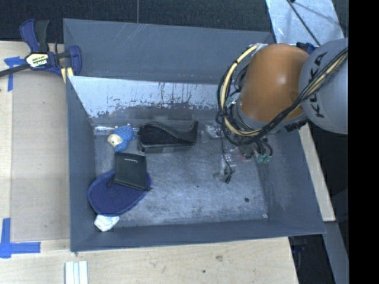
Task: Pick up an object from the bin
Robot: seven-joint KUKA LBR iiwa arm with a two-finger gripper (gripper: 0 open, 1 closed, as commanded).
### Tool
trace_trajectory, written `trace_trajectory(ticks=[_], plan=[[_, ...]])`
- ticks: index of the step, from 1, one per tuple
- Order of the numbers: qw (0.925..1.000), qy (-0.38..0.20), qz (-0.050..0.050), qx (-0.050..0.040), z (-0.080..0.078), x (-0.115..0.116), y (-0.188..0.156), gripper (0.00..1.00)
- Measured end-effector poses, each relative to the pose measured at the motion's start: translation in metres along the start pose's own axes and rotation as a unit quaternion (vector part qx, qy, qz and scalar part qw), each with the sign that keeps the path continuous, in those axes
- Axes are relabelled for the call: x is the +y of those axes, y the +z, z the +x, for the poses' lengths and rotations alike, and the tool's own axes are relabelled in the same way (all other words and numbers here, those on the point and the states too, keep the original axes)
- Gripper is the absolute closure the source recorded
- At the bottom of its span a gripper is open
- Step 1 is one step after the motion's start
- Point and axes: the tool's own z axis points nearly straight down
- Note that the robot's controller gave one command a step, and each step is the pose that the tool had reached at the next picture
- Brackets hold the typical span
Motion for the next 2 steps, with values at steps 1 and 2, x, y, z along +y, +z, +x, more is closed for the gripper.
trace_trajectory(ticks=[1,2], plan=[[0.9997,-0.023,0.001,-0.0044,-0.068,0.028,0.031,0.0],[1.0,0.0,0.002,0.0001,-0.065,0.022,0.095,0.0]])
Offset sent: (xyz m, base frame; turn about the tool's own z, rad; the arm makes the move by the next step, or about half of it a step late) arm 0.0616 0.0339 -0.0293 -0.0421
